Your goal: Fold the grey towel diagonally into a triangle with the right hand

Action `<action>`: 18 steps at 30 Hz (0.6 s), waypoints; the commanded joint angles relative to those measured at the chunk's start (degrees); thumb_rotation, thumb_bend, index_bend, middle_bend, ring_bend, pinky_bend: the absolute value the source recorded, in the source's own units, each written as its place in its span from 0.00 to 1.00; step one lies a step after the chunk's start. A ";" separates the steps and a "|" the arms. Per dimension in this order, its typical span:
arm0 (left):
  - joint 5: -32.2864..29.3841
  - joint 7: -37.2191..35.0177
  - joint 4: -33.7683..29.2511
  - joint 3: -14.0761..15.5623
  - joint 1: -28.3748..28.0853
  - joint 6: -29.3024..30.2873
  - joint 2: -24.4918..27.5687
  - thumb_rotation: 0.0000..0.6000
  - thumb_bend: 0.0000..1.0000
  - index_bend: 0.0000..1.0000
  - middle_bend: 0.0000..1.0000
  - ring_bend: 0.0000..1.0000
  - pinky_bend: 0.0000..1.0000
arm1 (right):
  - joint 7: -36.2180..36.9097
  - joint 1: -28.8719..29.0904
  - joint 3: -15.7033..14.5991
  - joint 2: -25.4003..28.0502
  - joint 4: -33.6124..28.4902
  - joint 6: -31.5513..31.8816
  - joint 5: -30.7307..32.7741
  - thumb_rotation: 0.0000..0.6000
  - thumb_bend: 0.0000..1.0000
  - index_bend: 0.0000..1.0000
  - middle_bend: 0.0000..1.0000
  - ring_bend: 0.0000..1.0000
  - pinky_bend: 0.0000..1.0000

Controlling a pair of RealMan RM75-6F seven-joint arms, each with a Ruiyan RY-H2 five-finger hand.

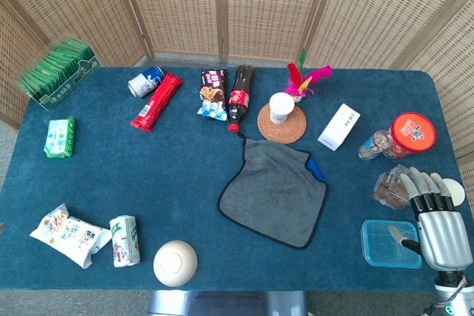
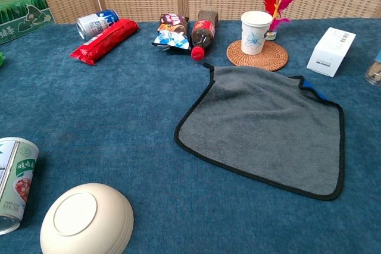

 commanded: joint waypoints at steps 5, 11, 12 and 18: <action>-0.06 -0.17 -0.12 -0.02 -0.06 -0.11 0.13 1.00 0.28 0.10 0.00 0.00 0.01 | 0.85 0.12 -0.02 -0.08 -0.01 -0.07 -0.27 1.00 0.00 0.00 0.00 0.00 0.00; -0.70 -0.87 -0.39 -0.22 -0.02 -0.15 0.59 1.00 0.28 0.10 0.00 0.00 0.01 | 3.83 1.51 0.53 -2.19 -0.10 -1.01 -0.92 1.00 0.03 0.02 0.00 0.00 0.00; -0.76 -0.87 -0.36 -0.21 -0.04 -0.25 0.55 1.00 0.28 0.10 0.00 0.00 0.01 | 4.24 1.98 0.83 -2.96 0.13 -1.38 -0.81 1.00 0.03 0.03 0.00 0.00 0.00; -1.27 -0.26 -0.53 -0.31 -0.23 -0.77 0.37 1.00 0.28 0.10 0.00 0.00 0.01 | 2.11 4.49 2.19 -6.30 -0.09 -4.20 0.31 1.00 0.04 0.16 0.00 0.00 0.00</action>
